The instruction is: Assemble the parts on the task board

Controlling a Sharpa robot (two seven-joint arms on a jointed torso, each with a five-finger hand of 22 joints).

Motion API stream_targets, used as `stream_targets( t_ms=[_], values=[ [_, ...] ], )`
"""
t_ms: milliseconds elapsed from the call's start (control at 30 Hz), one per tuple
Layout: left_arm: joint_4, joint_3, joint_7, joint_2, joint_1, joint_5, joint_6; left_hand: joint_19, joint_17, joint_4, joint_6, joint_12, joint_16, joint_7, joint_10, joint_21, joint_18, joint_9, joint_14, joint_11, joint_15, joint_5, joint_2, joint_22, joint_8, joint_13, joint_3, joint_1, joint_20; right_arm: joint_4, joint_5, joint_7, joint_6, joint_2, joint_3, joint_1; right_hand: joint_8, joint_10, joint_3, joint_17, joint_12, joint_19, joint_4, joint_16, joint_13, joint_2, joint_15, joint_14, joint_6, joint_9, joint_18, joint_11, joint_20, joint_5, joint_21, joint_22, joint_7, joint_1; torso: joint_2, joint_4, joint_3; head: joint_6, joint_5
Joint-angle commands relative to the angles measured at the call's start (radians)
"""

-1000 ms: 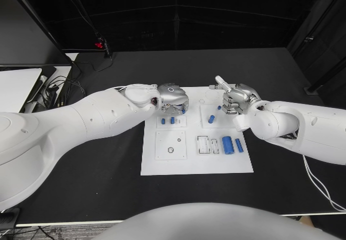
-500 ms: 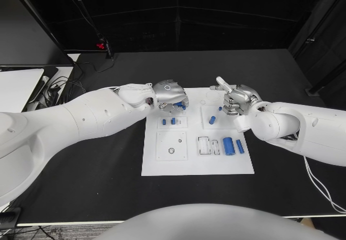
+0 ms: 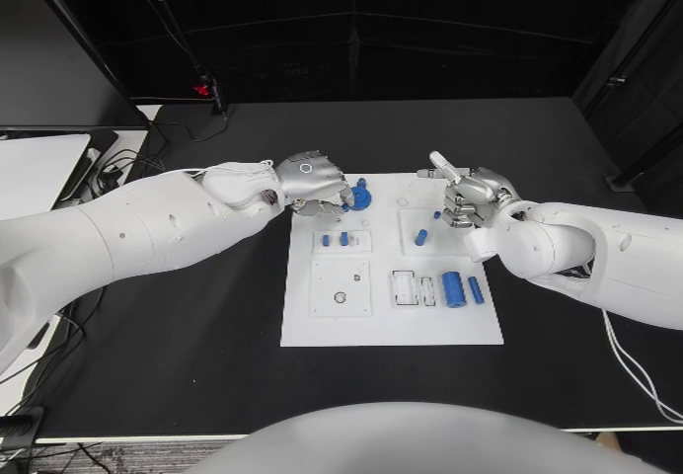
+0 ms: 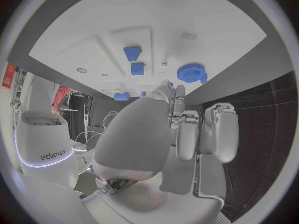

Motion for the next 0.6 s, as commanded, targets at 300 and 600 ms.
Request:
stream_targets(
  t_ms=[300, 600],
  values=[
    [0.027, 0.001, 0.002, -0.029, 0.004, 0.001, 0.067, 0.027, 0.264, 0.000, 0.010, -0.018, 0.001, 0.003, 0.003, -0.001, 0.004, 0.003, 0.105, 0.004, 0.003, 0.005, -0.005, 0.209, -0.006, -0.002, 0.010, -0.014, -0.005, -0.001, -0.002, 0.009, 0.004, 0.000, 0.000, -0.001, 0.004, 0.104, -0.005, 0.264, 0.002, 0.104, -0.001, 0.002, 0.261, 0.009, 0.006, 0.106, 0.006, -0.001, -0.007, 0.009, 0.009, 0.002, 0.003, 0.263, 0.004, 0.003, 0.001, -0.0023, -0.0019, -0.001, 0.008],
    [0.020, 0.001, -0.005, -0.025, 0.003, 0.001, 0.098, 0.028, 0.264, -0.001, 0.008, -0.022, 0.001, 0.004, 0.002, 0.000, 0.004, 0.002, 0.105, 0.005, 0.003, 0.005, -0.006, 0.209, -0.009, -0.002, 0.012, -0.016, -0.004, 0.001, -0.002, 0.009, 0.004, -0.004, 0.000, -0.003, 0.003, 0.104, -0.006, 0.264, 0.002, 0.104, -0.003, 0.002, 0.261, 0.006, 0.006, 0.106, 0.005, -0.001, -0.007, 0.009, 0.010, 0.005, 0.003, 0.263, 0.004, 0.007, 0.002, -0.0029, -0.0008, -0.003, 0.011]
  ],
)
